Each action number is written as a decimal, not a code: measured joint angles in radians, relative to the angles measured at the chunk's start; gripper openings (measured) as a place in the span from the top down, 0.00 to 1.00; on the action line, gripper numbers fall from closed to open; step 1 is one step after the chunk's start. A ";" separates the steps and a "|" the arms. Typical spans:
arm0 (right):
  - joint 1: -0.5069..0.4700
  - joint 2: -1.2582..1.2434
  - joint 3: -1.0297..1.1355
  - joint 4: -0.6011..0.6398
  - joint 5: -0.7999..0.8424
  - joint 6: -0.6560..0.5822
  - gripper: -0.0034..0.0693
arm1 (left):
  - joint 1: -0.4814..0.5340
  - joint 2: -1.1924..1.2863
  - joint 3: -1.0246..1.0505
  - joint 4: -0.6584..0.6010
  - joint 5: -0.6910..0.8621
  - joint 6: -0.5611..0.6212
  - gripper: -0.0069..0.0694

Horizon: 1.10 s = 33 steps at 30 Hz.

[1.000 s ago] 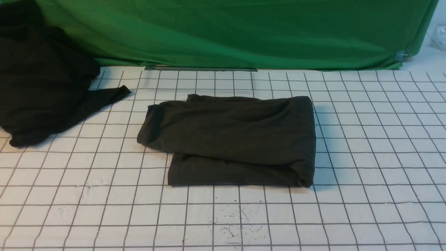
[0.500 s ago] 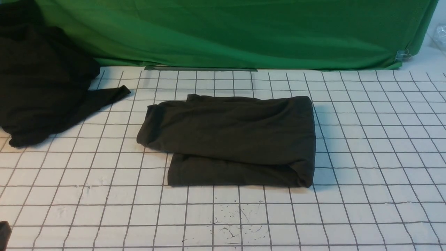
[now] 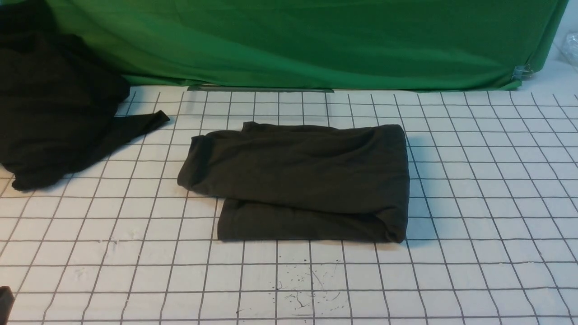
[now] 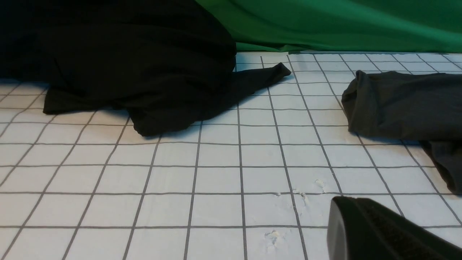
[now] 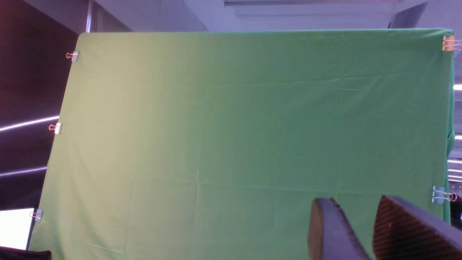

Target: Fold a long-sleeved shirt over a white checkered tablecloth.

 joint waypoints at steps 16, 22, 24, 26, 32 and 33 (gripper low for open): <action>-0.234 -0.010 0.251 0.000 0.167 -0.055 0.64 | 0.002 0.000 0.000 0.003 0.001 0.000 0.90; -0.374 -0.062 0.516 0.000 0.196 -0.076 0.63 | 0.002 0.000 0.000 0.004 0.001 0.000 0.90; -0.401 -0.088 0.549 0.001 0.254 -0.072 0.63 | 0.002 -0.001 0.000 0.004 0.001 0.000 0.90; -0.411 -0.096 0.557 -0.005 0.282 -0.071 0.63 | 0.002 -0.002 0.000 0.004 0.002 0.000 0.90; -0.412 -0.097 0.557 -0.012 0.294 -0.057 0.62 | 0.002 -0.002 0.000 0.004 0.003 0.003 0.90; -0.412 -0.097 0.557 -0.012 0.294 -0.054 0.62 | 0.002 -0.002 0.000 0.004 0.003 0.003 0.90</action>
